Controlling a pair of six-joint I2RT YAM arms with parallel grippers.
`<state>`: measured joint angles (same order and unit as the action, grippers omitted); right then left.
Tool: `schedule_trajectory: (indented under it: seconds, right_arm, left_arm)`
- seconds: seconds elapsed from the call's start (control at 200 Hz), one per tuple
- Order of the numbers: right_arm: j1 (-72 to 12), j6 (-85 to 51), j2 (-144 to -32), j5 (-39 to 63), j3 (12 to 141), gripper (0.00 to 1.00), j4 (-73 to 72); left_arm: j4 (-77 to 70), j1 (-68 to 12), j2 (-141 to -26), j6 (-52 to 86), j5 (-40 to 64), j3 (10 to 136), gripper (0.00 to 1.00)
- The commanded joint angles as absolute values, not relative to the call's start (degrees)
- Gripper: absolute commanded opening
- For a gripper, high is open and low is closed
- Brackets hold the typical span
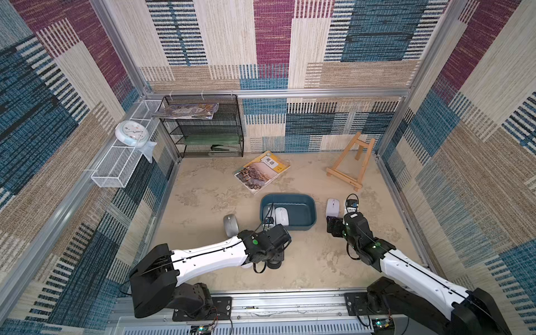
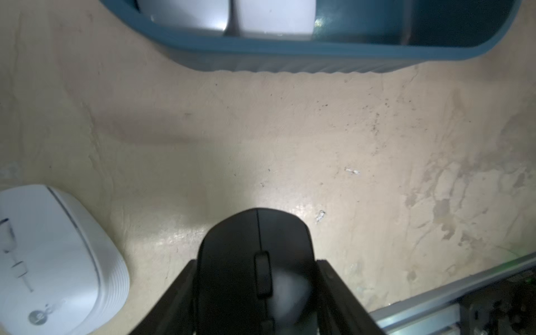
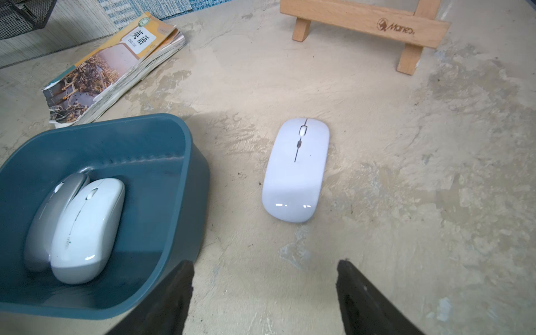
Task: Take out the mouse from the storage box
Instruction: Place the mouse at the center of the board.
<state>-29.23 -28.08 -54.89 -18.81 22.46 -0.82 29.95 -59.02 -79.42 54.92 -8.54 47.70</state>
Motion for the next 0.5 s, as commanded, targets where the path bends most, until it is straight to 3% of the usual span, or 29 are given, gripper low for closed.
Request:
schedule_trajectory:
  seconds: [0.0, 0.496]
  right_arm:
    - [-29.27, -28.06, -56.12, -18.48, 23.50, 0.81, -0.67]
    - [-29.30, -28.12, -57.74, -18.45, 24.39, 0.81, 0.08]
  left_arm:
    - [25.34, -59.10, -78.66, 56.26, -8.23, 44.45, 0.49]
    - [18.79, -59.20, -85.59, 55.66, -4.14, 43.48, 0.53]
